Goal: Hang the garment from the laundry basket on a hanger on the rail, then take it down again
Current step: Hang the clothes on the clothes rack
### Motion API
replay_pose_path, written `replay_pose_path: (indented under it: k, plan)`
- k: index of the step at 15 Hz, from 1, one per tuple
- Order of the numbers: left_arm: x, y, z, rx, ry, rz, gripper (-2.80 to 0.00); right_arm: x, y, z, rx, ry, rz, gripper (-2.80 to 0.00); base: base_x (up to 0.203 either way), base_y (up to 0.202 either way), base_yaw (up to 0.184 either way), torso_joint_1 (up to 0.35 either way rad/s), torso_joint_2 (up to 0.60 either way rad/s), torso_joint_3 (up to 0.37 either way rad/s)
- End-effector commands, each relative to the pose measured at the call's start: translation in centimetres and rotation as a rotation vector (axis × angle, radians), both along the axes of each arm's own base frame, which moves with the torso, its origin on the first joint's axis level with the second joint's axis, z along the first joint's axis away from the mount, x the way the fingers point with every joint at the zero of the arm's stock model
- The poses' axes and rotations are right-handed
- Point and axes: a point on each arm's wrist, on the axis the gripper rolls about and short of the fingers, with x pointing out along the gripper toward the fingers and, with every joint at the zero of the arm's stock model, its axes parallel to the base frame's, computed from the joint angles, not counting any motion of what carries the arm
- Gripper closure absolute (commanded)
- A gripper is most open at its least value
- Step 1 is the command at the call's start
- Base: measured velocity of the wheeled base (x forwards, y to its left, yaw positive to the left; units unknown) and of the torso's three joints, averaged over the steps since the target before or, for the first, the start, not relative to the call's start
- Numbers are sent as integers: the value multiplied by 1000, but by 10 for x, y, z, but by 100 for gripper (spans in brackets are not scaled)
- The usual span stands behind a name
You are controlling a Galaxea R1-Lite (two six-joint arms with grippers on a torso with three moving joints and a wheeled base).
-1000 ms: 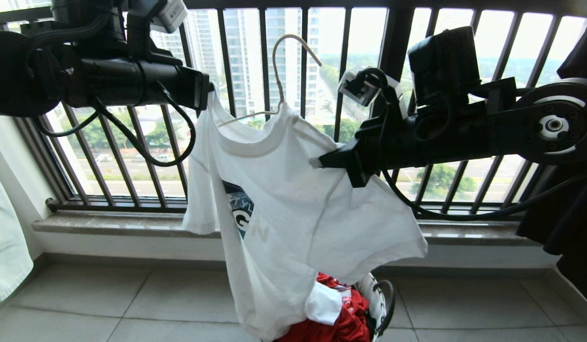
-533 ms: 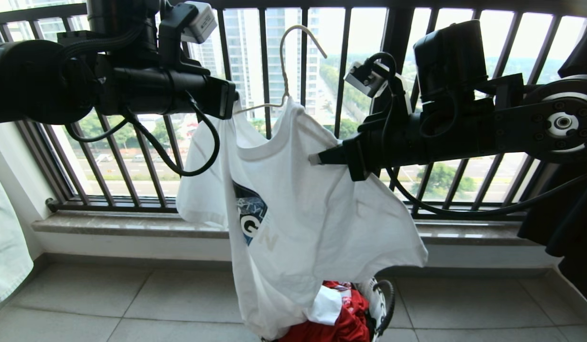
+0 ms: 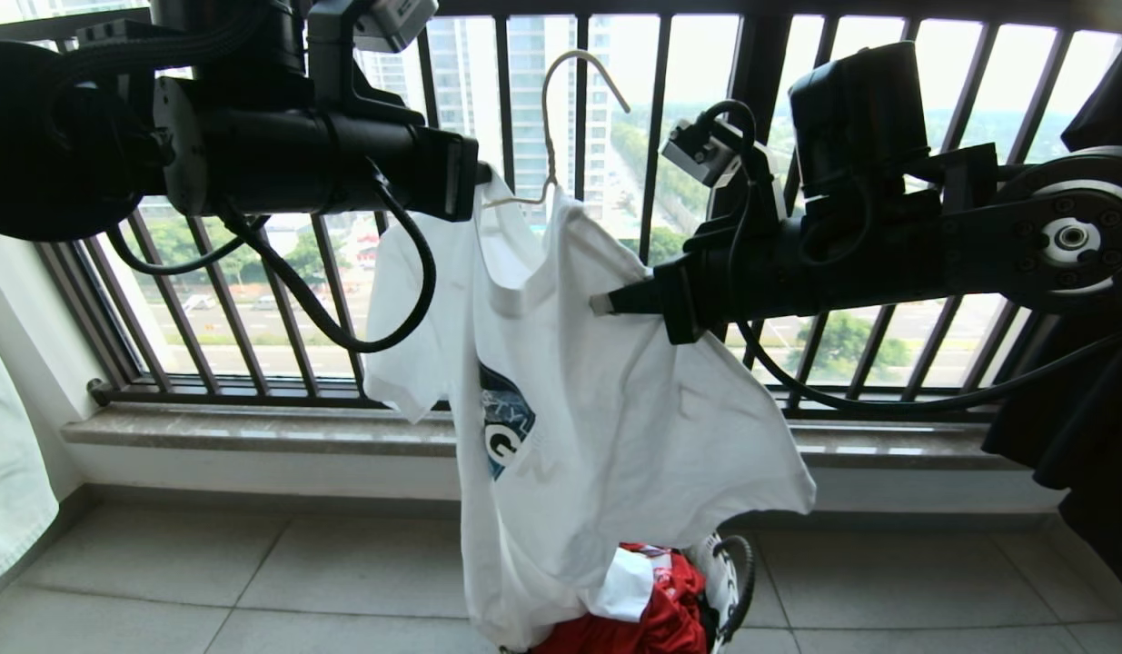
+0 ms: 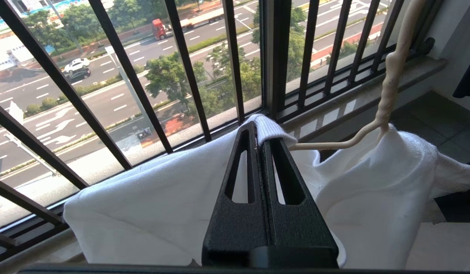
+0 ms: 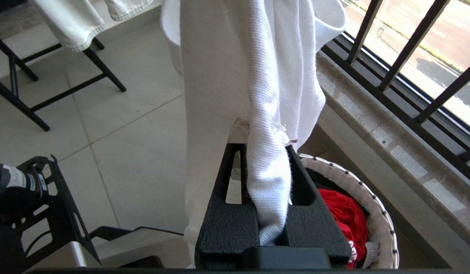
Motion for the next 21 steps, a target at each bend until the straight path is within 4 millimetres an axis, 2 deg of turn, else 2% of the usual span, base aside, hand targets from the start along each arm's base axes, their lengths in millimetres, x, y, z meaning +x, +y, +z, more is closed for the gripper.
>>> replay_pose_path:
  k: [1, 11, 18, 21]
  plan:
    - [-15, -3, 5, 5, 8, -33, 0, 2, 2, -2, 2, -2, 4, 0, 0, 0, 0, 0, 0, 0]
    - [-40, -9, 16, -11, -13, -26, 0, 9, 3, 1, 27, -51, -4, 0, 0, 0, 0, 0, 0, 0]
    - [-45, -15, 17, -14, -17, -53, 0, 9, 3, 2, 30, -55, -1, 0, 0, 0, 0, 0, 0, 0]
    - [-47, -16, 20, -18, -27, -57, 0, 10, 4, 9, 47, -75, 4, 0, 0, 0, 0, 0, 0, 0]
